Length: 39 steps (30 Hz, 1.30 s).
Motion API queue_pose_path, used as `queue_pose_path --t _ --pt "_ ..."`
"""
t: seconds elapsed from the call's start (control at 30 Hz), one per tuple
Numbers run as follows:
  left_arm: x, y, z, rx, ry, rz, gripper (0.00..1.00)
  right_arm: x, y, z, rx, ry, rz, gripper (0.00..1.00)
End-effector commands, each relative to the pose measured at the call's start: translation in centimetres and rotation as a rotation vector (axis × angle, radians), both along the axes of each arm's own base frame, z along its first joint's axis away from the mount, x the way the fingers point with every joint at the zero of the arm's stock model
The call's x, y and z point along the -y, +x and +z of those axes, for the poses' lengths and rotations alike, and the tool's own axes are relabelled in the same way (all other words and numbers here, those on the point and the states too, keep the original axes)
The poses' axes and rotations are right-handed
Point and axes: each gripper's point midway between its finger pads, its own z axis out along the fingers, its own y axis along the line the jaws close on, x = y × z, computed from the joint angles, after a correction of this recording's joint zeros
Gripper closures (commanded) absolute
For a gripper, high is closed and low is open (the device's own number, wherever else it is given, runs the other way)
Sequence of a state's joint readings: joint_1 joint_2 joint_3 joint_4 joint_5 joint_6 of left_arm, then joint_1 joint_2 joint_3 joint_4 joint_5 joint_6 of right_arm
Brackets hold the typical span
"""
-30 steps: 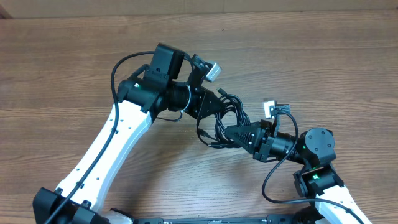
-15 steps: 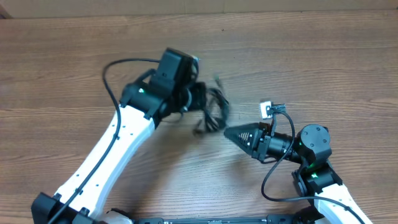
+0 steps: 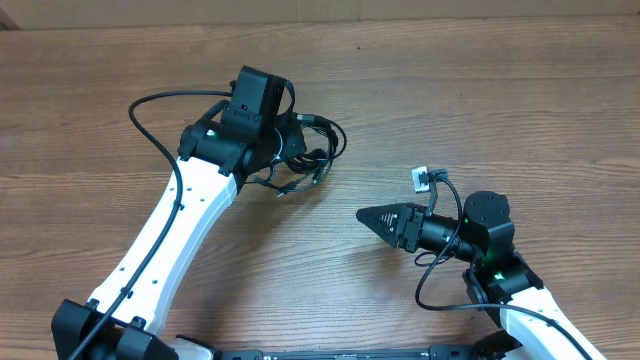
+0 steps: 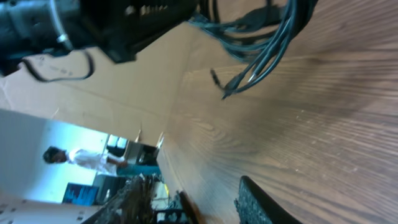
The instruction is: Untangle cables
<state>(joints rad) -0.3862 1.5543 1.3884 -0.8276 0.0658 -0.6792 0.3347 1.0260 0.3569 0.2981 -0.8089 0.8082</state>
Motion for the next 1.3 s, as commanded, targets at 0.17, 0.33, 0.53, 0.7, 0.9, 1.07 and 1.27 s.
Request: queue_pose_path --t 0.17,0.33,0.53,0.7,0.9,1.07,1.27 --pt "3.2 -1.2 1.4 -0.052 -0.177 -0.074 0.96 0.7 1.8 -1.5 -0.213 0.04 -0.148 0.53" --pt "4.3 -1.9 1.7 -0.089 -0.248 -0.099 0.96 0.7 2.2 -2.2 -0.227 0.026 -0.176 0.53" --pt "5.5 -3.0 2.0 -0.131 -0.309 -0.147 0.96 1.2 3.1 -2.8 -0.229 0.008 -0.23 0.54" --pt "6.0 -3.5 2.2 -0.148 -0.338 -0.169 0.96 1.2 3.3 -2.6 -0.215 0.013 -0.237 0.59" --pt "6.9 -4.4 2.6 -0.177 -0.38 -0.208 0.96 1.1 3.7 -1.6 -0.173 0.035 -0.235 0.6" --pt "7.9 -5.4 2.9 -0.207 -0.418 -0.251 0.96 1.5 4.1 -1.8 -0.171 0.025 -0.271 0.64" --pt "8.2 -5.7 3.0 -0.218 -0.436 -0.265 0.96 1.6 4.3 -1.9 -0.169 0.022 -0.285 0.8"
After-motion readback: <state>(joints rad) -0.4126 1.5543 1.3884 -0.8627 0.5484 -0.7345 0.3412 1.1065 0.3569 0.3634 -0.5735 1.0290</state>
